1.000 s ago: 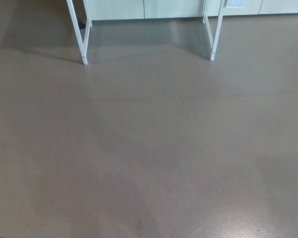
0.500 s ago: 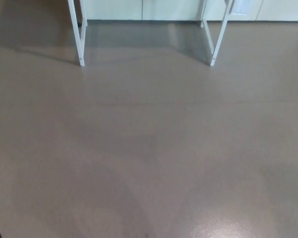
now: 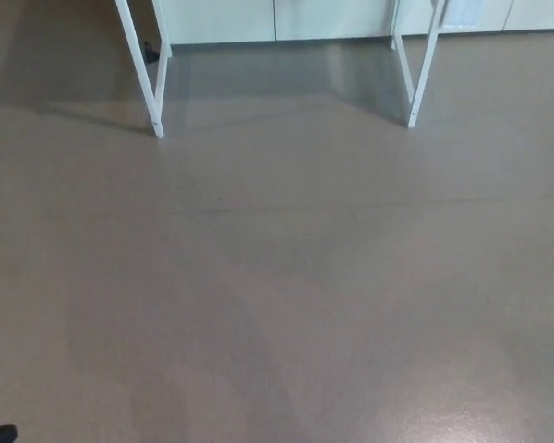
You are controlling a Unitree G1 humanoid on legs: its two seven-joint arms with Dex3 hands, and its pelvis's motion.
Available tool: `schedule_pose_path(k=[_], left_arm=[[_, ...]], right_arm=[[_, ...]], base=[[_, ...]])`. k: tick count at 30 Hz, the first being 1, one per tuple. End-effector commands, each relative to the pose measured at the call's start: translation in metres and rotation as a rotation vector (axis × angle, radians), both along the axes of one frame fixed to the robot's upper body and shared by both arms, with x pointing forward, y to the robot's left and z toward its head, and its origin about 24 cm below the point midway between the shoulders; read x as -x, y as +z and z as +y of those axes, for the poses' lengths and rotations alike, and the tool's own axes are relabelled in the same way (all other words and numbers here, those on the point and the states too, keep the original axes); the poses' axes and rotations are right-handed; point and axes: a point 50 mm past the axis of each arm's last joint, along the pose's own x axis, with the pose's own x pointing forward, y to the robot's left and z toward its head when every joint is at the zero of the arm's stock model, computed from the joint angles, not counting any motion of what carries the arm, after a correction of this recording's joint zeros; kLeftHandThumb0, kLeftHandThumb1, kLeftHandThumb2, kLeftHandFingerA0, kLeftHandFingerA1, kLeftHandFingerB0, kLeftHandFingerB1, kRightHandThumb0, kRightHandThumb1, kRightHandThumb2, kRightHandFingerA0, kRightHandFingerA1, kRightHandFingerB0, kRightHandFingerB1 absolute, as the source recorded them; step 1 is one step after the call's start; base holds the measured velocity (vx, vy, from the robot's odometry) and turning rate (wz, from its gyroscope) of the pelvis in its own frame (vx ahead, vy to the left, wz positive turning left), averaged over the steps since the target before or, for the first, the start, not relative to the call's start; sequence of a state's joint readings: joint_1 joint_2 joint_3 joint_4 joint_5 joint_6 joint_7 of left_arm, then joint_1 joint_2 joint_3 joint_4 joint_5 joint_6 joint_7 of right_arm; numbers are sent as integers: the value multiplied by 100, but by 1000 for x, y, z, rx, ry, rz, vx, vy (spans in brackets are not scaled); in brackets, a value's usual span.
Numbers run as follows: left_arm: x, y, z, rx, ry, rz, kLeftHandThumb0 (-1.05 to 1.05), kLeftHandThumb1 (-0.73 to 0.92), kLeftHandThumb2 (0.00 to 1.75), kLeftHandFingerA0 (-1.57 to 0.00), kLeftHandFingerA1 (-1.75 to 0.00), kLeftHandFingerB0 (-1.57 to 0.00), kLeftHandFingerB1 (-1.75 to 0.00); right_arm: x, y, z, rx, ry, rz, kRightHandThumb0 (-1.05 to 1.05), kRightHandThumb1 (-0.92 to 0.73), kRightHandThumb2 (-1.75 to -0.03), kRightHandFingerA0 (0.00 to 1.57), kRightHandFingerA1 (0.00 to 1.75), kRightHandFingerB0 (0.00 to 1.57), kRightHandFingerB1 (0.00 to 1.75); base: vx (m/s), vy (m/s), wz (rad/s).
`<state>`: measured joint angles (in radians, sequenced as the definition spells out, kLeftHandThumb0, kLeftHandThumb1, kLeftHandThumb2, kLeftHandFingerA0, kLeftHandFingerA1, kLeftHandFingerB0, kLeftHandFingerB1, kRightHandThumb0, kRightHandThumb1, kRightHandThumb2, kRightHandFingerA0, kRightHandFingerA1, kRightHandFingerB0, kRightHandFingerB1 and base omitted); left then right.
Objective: The robot walk towards a table in front and uses its left hand to pick up the pot from the base and places it on the table
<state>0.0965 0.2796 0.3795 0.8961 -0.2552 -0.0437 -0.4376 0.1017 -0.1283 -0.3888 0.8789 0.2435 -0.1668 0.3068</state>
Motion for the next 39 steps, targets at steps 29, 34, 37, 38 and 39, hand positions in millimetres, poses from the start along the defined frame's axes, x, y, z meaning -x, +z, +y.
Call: schedule_pose_path(k=[29,34,37,38,39], left_arm=[[-5,3,7,-35,4,12,-30,60,58,-57,-46,-64,-41],[-5,3,6,-27,19,8,-28,59,58,-57,-46,-67,-42],[-5,4,6,-30,9,3,-28,58,58,-58,-47,-66,-41],[-5,4,6,-29,8,4,-28,58,58,-58,-47,-65,-41],[-6,4,6,-28,5,4,-28,58,58,-58,-47,-65,-41]], right_arm=[[-1,0,-5,58,14,8,-10,-75,-64,22,40,17,33],[0,0,-5,76,26,10,-10,-75,-63,21,40,19,34],[1,0,-4,55,5,-4,-7,-77,-63,20,40,19,35],[1,0,-4,52,0,-4,-8,-77,-63,20,39,19,34],[1,0,-4,54,0,-2,-8,-77,-63,20,39,19,34]], base=[[189,3,-2],[177,82,-10],[301,201,-23],[269,273,-2],[340,220,11]])
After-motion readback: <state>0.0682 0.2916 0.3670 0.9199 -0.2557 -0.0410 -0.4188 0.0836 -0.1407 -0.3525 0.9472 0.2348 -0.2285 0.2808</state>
